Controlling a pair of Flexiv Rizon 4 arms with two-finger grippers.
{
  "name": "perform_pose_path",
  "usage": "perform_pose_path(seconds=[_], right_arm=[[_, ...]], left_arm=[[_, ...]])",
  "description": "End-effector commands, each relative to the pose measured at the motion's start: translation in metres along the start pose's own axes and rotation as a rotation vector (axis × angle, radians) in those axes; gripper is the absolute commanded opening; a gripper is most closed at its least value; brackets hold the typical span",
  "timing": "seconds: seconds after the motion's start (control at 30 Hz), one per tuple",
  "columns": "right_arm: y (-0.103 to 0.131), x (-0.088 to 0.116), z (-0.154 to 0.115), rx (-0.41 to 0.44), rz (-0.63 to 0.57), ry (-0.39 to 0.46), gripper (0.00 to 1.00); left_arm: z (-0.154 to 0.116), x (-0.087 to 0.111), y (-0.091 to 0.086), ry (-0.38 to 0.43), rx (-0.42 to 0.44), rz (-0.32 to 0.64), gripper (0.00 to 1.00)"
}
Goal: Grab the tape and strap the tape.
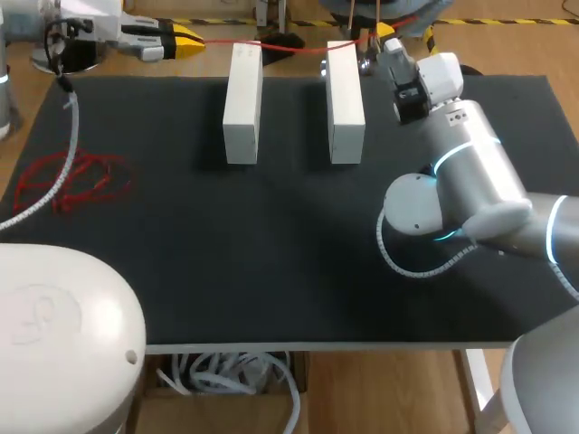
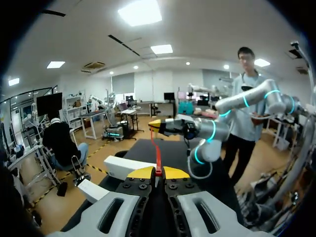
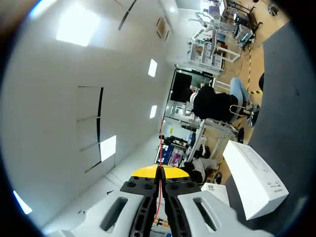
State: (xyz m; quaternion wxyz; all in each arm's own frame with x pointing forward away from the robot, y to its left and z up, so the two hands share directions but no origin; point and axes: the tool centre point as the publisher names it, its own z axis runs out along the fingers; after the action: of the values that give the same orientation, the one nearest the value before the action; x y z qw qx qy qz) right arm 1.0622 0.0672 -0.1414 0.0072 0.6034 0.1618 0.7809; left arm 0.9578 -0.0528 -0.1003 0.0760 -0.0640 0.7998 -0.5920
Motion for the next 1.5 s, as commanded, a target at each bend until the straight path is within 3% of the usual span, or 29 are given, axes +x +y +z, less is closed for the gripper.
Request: perform_pose_path(seconds=[0.03,0.47,0.67,0.97,1.1,1.13,1.2,1.23,1.5], right_arm=[[0.001,0.001,0.0,0.004,-0.001,-0.002,0.0],[0.001,0.001,0.0,0.004,-0.001,-0.002,0.0],[0.001,0.001,0.0,0.004,-0.001,-0.002,0.0],[0.001,0.001,0.0,0.004,-0.001,-0.002,0.0],[0.001,0.001,0.0,0.004,-0.001,-0.002,0.0],[0.001,0.001,0.0,0.004,-0.001,-0.002,0.0],[0.001,0.001,0.0,0.004,-0.001,-0.002,0.0],[0.001,0.001,0.0,0.004,-0.001,-0.002,0.0],[0.001,0.001,0.0,0.004,-0.001,-0.002,0.0]], left_arm=[[-0.002,-0.002,-0.006,0.049,-0.26,0.012,0.0],[0.012,-0.004,-0.011,0.054,-0.371,0.043,0.0],[0.019,-0.002,-0.015,0.022,-0.446,0.067,0.0],[0.032,0.002,-0.021,0.052,-0.594,0.144,0.0],[0.035,0.002,-0.026,0.056,-0.59,0.157,0.0],[0.036,0.002,-0.026,0.063,-0.628,0.169,0.0],[0.038,0.001,-0.026,0.067,-0.595,0.161,0.0],[0.04,0.001,-0.026,0.08,-0.658,0.181,0.0],[0.047,0.002,-0.027,0.097,-0.638,0.192,0.0]])
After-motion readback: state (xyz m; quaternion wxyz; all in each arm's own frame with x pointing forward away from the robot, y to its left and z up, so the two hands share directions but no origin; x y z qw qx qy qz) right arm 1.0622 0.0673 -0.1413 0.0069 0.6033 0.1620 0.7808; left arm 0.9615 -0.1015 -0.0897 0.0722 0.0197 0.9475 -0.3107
